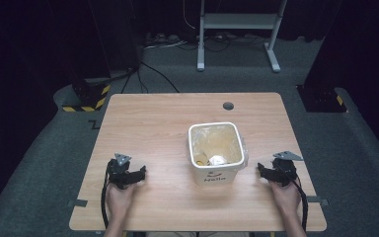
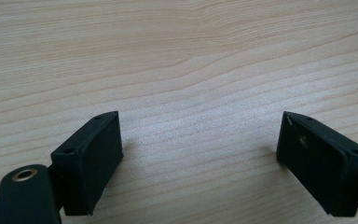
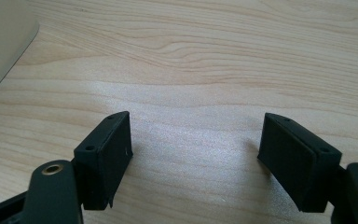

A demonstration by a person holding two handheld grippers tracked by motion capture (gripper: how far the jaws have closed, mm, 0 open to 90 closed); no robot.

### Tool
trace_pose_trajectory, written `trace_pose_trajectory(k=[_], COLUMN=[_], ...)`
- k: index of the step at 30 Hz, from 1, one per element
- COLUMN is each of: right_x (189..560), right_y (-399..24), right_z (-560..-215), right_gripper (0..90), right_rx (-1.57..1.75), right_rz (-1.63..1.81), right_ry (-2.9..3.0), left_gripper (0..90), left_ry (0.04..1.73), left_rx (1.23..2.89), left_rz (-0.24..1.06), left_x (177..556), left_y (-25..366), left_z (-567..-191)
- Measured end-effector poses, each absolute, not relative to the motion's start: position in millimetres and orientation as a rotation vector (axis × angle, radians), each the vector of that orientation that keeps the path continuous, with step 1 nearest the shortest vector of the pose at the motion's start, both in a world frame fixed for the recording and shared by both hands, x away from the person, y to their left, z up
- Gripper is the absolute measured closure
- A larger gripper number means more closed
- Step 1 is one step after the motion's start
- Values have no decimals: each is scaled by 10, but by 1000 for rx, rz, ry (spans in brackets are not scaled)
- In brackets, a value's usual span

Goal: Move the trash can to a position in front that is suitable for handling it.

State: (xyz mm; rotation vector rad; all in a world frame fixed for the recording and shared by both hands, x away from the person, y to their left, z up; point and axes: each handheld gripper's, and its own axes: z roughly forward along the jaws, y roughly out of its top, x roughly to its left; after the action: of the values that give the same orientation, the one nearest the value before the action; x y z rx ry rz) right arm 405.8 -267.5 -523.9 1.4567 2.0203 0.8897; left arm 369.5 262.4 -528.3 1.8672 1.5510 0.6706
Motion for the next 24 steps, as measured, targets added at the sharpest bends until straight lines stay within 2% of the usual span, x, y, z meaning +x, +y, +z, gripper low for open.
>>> trace_pose_trajectory(k=[18,20,24], right_x=[4060,4032,4032], right_y=[-2665,-2646,-2640], right_z=[-5239,-5239,-5239], right_gripper=[253,261,250], right_rx=[1472,1505,1505], right_rz=[887,874,874], right_ry=[2009,1975,1976], left_gripper=[147,104,92], left_ry=[1583,1596,1608], left_rx=[1842,1842,1856], left_rz=[670,678,669], left_x=[3703,3722,3749], left_y=[2595,2567,2553], left_z=[-5283,-5285,-5275])
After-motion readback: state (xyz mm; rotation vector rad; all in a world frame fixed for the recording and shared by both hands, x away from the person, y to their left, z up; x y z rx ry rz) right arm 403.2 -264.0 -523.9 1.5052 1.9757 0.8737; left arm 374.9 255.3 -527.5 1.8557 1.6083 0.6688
